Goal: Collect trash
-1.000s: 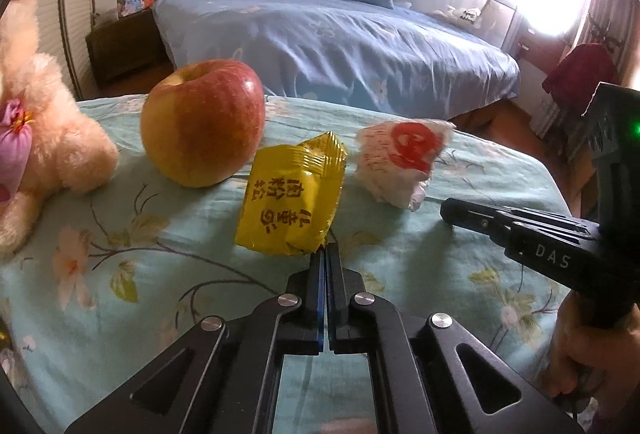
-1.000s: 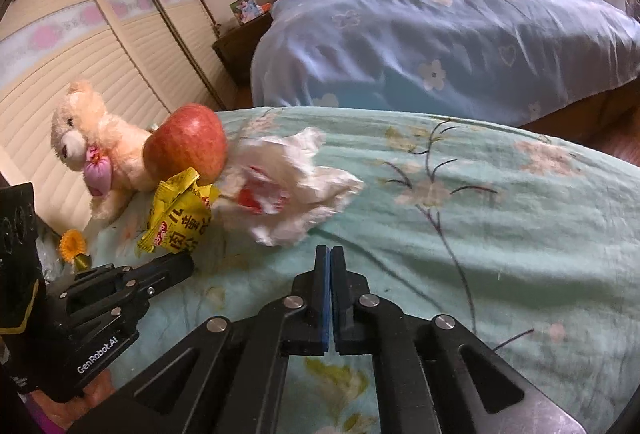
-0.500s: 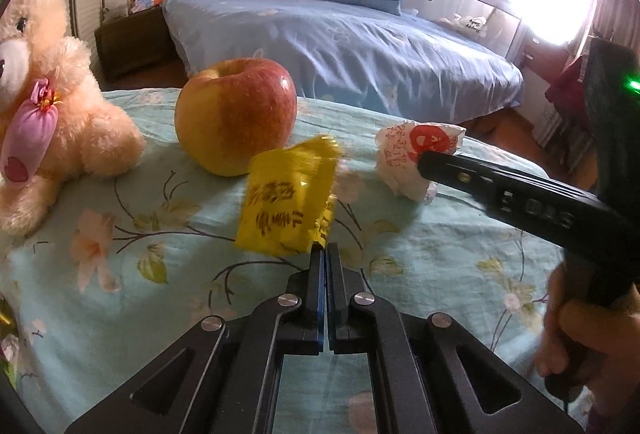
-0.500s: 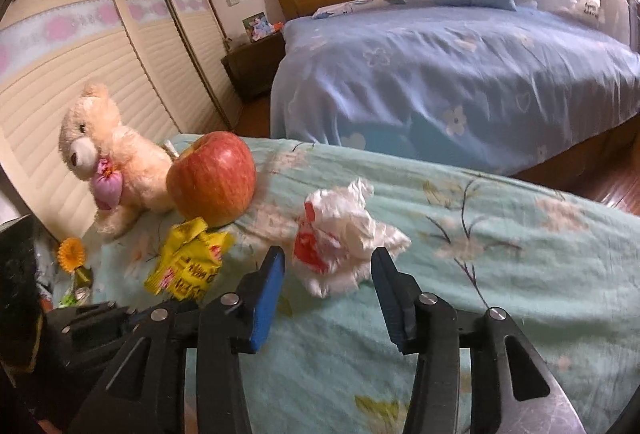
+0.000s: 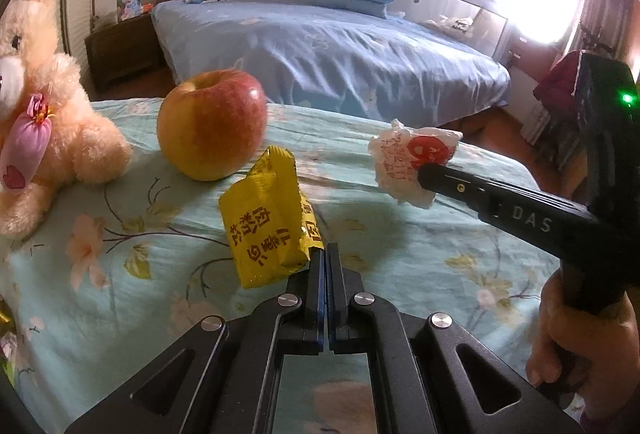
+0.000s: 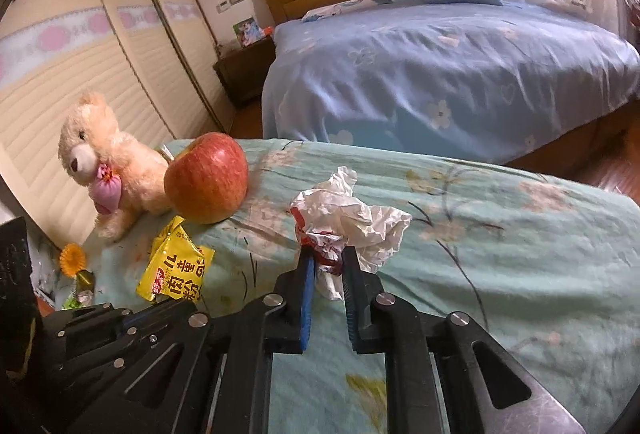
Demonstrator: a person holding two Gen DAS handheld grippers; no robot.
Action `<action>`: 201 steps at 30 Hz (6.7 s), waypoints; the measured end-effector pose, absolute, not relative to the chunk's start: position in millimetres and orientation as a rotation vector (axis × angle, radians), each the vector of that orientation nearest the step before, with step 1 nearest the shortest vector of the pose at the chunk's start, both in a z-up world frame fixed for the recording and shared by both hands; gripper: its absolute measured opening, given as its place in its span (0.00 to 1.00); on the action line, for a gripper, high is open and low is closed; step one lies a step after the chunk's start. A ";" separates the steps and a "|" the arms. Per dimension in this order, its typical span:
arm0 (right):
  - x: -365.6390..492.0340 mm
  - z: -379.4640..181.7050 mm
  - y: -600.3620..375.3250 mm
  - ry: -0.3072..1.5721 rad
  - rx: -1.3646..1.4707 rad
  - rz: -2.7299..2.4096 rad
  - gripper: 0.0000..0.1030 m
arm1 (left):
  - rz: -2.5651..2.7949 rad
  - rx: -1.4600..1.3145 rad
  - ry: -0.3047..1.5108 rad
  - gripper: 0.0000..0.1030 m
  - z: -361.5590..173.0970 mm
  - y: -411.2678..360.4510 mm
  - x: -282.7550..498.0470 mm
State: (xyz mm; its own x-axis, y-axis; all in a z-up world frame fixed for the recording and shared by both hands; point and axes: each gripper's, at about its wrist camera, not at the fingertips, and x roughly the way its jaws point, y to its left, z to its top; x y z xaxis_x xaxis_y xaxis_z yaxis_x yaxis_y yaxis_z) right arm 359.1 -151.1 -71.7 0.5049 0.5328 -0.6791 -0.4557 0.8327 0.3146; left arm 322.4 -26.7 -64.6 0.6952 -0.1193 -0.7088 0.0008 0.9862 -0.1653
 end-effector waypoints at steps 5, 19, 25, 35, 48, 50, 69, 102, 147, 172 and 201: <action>341.4 -67.5 -179.6 0.851 0.151 0.565 0.13 | -0.099 -0.151 0.794 0.00 -60.9 -39.7 311.3; 280.7 -56.2 -254.6 0.817 0.236 0.458 0.13 | -0.217 -0.106 0.785 0.00 -49.1 -92.0 274.1; 258.9 -56.6 -282.9 0.810 0.267 0.416 0.13 | -0.275 -0.072 0.789 0.00 -46.6 -121.5 264.5; 231.8 -59.1 -324.3 0.795 0.317 0.345 0.13 | -0.350 -0.023 0.786 0.00 -43.7 -158.8 257.9; 205.9 -56.0 -368.7 0.759 0.366 0.271 0.13 | -0.423 0.029 0.783 0.00 -41.8 -205.0 250.1; 202.0 -55.1 -374.0 0.753 0.368 0.262 0.13 | -0.435 0.037 0.781 0.00 -41.0 -211.9 248.9; 178.6 -60.5 -436.1 0.735 0.417 0.139 0.13 | -0.527 0.101 0.770 0.00 -40.3 -268.9 241.1; 175.6 -75.6 -489.6 0.769 0.458 0.017 0.13 | -0.599 0.145 0.788 0.00 -52.9 -329.8 254.8; 189.1 -80.8 -500.6 0.804 0.462 0.013 0.14 | -0.620 0.167 0.820 0.00 -62.2 -347.2 268.0; 190.5 -84.0 -507.1 0.818 0.502 0.005 0.39 | -0.618 0.162 0.841 0.24 -59.7 -337.6 269.9; 124.5 -38.3 -396.7 0.671 0.323 0.102 0.85 | -0.279 -0.015 0.663 0.51 -25.0 -184.1 144.2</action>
